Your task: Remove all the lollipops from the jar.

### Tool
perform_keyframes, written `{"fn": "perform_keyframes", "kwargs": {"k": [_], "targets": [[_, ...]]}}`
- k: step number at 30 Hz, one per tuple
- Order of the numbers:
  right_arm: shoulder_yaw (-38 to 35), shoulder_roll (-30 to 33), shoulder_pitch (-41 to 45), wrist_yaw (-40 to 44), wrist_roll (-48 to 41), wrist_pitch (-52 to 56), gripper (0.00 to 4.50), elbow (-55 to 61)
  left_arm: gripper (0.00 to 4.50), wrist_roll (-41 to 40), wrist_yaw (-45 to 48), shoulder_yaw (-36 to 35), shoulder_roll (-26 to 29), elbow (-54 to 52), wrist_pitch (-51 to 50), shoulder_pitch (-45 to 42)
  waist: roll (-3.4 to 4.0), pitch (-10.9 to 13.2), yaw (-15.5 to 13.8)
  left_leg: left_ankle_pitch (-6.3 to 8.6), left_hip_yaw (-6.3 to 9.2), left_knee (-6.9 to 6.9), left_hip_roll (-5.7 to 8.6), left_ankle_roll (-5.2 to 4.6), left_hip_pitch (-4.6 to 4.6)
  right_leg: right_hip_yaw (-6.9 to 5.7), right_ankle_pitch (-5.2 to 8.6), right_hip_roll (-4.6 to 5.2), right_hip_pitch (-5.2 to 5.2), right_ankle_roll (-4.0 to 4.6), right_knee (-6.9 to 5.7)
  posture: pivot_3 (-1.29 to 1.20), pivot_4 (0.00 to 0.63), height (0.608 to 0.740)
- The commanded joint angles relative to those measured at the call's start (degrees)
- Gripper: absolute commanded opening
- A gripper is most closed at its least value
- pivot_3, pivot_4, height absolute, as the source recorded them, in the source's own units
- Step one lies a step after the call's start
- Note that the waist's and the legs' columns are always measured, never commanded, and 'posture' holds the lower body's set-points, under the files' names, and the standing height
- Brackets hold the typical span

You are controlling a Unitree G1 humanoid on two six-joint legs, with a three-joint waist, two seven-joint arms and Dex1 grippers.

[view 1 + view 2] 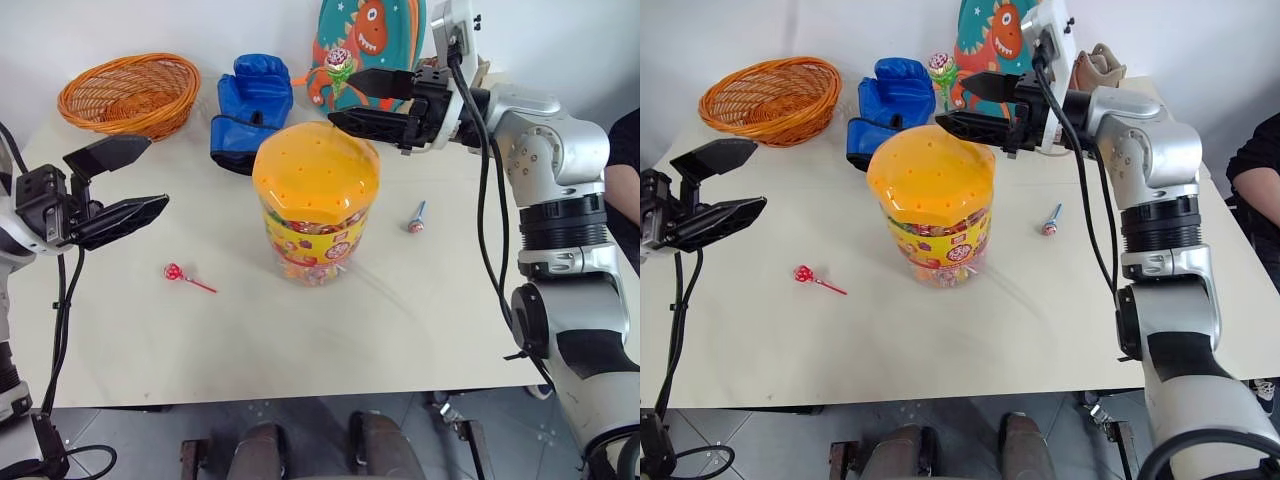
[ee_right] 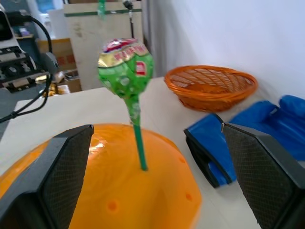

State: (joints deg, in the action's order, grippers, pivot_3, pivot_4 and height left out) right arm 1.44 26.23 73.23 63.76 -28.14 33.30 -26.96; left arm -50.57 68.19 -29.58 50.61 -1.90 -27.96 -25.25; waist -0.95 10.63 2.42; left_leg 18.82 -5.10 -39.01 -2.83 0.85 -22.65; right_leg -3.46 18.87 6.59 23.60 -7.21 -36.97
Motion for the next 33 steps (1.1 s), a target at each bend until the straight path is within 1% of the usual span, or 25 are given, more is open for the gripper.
{"fn": "perform_keyframes", "kwargs": {"k": [1,7,12,13,18,23,26,28,31,33], "targets": [[-0.69,-0.64,2.34,2.41,0.44,-2.83,3.88,-0.54,4.5,-1.46,-0.51,-3.58,1.53,-2.94,-0.01,1.11,0.0,0.0,0.34,0.0,0.0,0.0,0.0,0.0,0.0,0.0,0.0,0.0,0.0,0.0,0.0,0.0,0.15,0.74],[-1.01,-1.63,3.53,4.22,0.96,-3.76,1.88,-1.13,4.5,-1.74,-0.81,-4.7,1.4,-4.27,-0.39,2.52,0.0,0.0,0.73,0.0,0.0,0.0,0.0,0.0,0.0,0.0,0.0,0.02,0.0,0.0,-0.02,0.0,0.15,0.74],[-1.5,-2.45,5.15,4.46,1.17,-4.36,0.12,-1.96,4.5,-1.89,-0.63,-4.96,1.59,-4.6,-0.76,3.14,0.0,0.0,0.82,0.0,0.0,0.0,-0.01,0.0,0.0,0.01,0.0,0.02,0.01,0.0,-0.03,0.0,0.15,0.74],[-1.63,-2.56,5.5,4.46,1.14,-4.41,0.05,-2.08,4.5,-1.93,-0.54,-4.96,1.68,-4.58,-0.88,3.26,0.0,0.0,0.82,0.0,0.0,0.0,-0.01,0.0,0.0,0.01,0.0,0.02,0.02,0.0,-0.03,0.0,0.15,0.74],[-2.49,-2.82,8.33,4.33,1.38,-5.81,0.05,-3.58,4.5,-1.75,-0.14,-4.44,2.25,-4.62,-1.56,3.59,0.0,0.0,0.85,0.0,-0.01,0.02,-0.01,0.0,0.0,0.01,0.0,0.02,0.04,0.0,-0.03,0.0,0.15,0.74],[-4.18,-2.37,11.7,3.5,1.42,-7.29,0.05,-4.88,4.5,-2.31,-0.66,-3.83,1.71,-4.46,-1.18,1.64,0.0,0.0,0.88,0.0,-0.02,0.03,-0.01,0.01,0.0,0.02,0.0,0.02,0.06,0.0,-0.04,0.0,0.15,0.74],[-5.02,0.44,11.62,3.53,1.09,-5.11,0.05,-1.68,4.5,-3.33,-1.11,-3.48,1.35,-5.55,-1.79,0.72,0.0,0.0,0.8,0.0,-0.02,0.02,-0.01,0.01,-0.01,0.02,0.0,0.03,0.05,0.0,-0.04,0.0,0.15,0.74],[-5.44,3.58,10.42,3.25,1.13,-2.5,0.05,1.38,4.5,-4.28,-2.06,-3.53,0.77,-6.33,-2.19,-0.14,0.0,0.0,0.53,0.01,-0.02,0.01,0.02,0.0,-0.02,0.02,0.0,0.07,0.05,0.0,-0.05,0.0,0.15,0.74],[-6.04,10.24,6.83,1.43,1.9,2.82,0.05,6.6,4.5,-5.93,-3.39,-3.02,-0.2,-8.07,-2.98,-0.91,-0.01,0.0,-0.26,0.02,0.05,-0.06,0.04,-0.02,-0.12,0.01,-0.01,0.08,0.06,0.0,-0.05,0.0,0.15,0.74],[-6.69,15.22,2.26,-0.59,2.25,7.57,0.05,11.33,4.5,-7.31,-4.5,-2.4,-1.61,-9.65,-3.68,-0.84,-0.02,-0.01,-0.7,0.04,0.03,-0.08,0.04,-0.04,-0.12,0.02,-0.01,0.09,0.06,-0.01,-0.02,0.0,0.15,0.74]]}}
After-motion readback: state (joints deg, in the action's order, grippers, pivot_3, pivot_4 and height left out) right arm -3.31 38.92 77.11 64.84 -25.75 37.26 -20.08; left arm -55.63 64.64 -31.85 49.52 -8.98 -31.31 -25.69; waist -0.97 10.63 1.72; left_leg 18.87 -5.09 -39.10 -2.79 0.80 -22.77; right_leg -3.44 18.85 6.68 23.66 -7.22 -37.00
